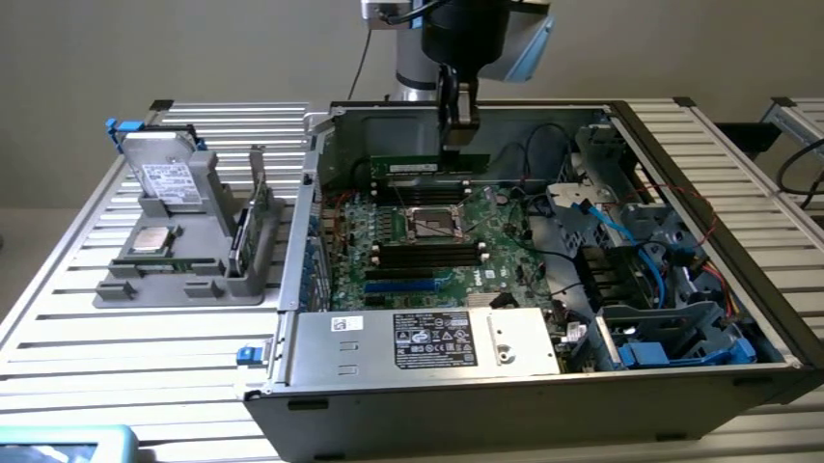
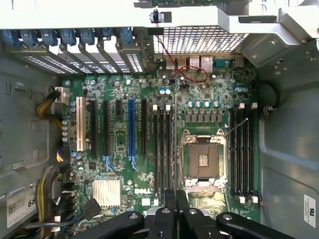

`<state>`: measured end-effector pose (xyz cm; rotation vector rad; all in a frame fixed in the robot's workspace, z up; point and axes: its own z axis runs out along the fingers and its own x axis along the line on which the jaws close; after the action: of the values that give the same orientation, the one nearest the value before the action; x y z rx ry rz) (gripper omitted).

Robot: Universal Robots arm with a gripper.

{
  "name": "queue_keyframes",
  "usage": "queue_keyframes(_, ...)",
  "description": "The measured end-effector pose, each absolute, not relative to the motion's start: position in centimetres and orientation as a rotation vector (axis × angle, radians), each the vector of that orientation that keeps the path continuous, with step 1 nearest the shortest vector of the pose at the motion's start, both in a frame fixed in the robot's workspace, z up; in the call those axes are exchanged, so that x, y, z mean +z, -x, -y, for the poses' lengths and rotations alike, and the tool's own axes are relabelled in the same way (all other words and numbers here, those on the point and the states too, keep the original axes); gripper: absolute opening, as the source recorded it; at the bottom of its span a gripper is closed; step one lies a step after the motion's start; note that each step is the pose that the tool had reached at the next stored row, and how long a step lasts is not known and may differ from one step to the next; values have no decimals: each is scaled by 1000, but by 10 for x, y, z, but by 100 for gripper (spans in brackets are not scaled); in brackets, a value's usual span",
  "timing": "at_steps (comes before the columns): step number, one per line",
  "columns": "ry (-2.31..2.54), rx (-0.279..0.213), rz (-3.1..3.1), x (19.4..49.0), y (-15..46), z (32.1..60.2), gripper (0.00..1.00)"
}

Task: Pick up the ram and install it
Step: 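Insert the ram into the slot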

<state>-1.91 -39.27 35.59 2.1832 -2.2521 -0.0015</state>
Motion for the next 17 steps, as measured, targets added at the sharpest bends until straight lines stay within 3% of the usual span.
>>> queue_keyframes(17,-2177,9,2246,342,18,389,12)
